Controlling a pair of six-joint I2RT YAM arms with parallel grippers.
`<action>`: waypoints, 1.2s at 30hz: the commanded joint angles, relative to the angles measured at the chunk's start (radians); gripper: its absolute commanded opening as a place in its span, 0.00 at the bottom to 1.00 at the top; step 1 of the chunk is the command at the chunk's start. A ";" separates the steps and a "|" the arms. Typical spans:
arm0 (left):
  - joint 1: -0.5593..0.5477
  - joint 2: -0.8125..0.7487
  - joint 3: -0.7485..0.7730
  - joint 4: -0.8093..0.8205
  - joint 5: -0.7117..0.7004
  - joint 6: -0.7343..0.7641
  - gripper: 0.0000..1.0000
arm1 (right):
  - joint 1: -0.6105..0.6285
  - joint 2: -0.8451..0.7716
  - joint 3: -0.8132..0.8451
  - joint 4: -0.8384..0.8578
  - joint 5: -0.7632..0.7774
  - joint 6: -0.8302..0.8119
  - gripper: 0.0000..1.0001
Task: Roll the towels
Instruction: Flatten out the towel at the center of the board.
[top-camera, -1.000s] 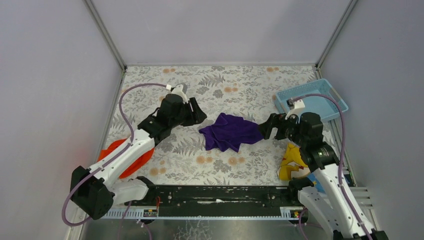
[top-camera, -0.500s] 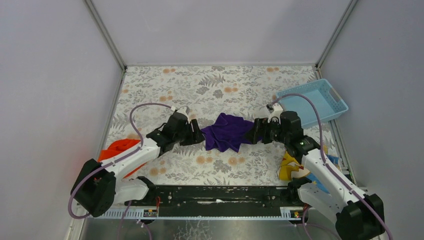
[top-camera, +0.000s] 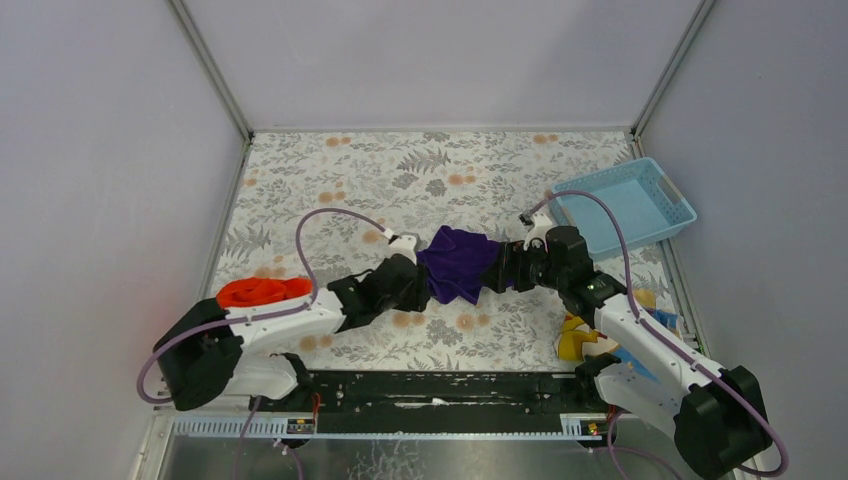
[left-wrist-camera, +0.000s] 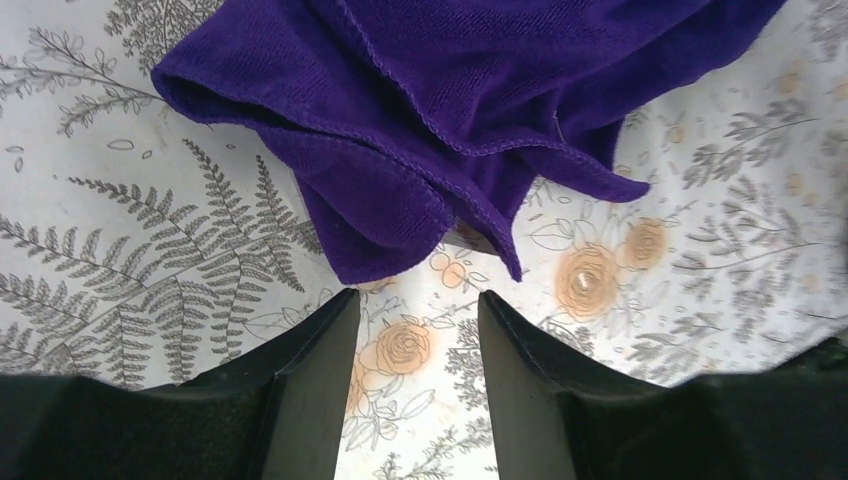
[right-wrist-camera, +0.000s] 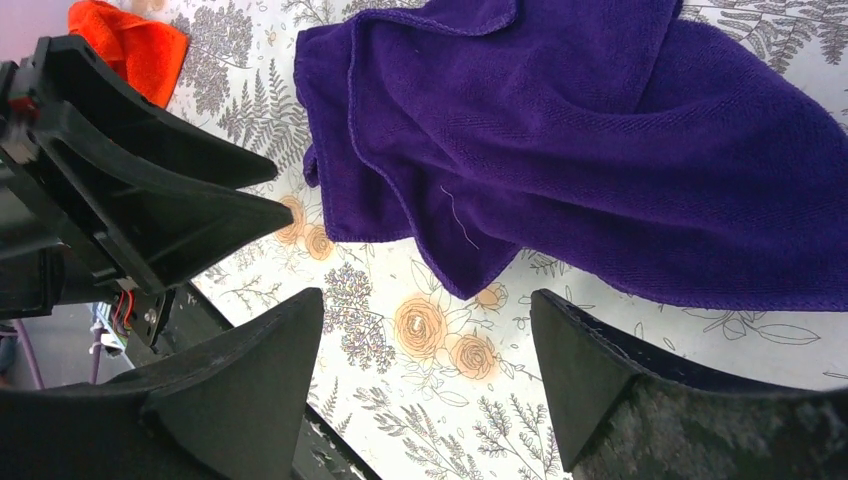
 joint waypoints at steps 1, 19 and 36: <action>-0.070 0.065 0.063 0.030 -0.198 0.068 0.46 | 0.010 -0.020 0.011 0.045 0.032 -0.003 0.83; -0.141 0.331 0.210 -0.050 -0.468 0.135 0.41 | 0.010 -0.027 0.009 0.035 0.013 -0.024 0.84; -0.138 -0.077 0.242 -0.296 -0.439 -0.012 0.00 | 0.193 0.123 0.072 0.134 0.080 -0.055 0.84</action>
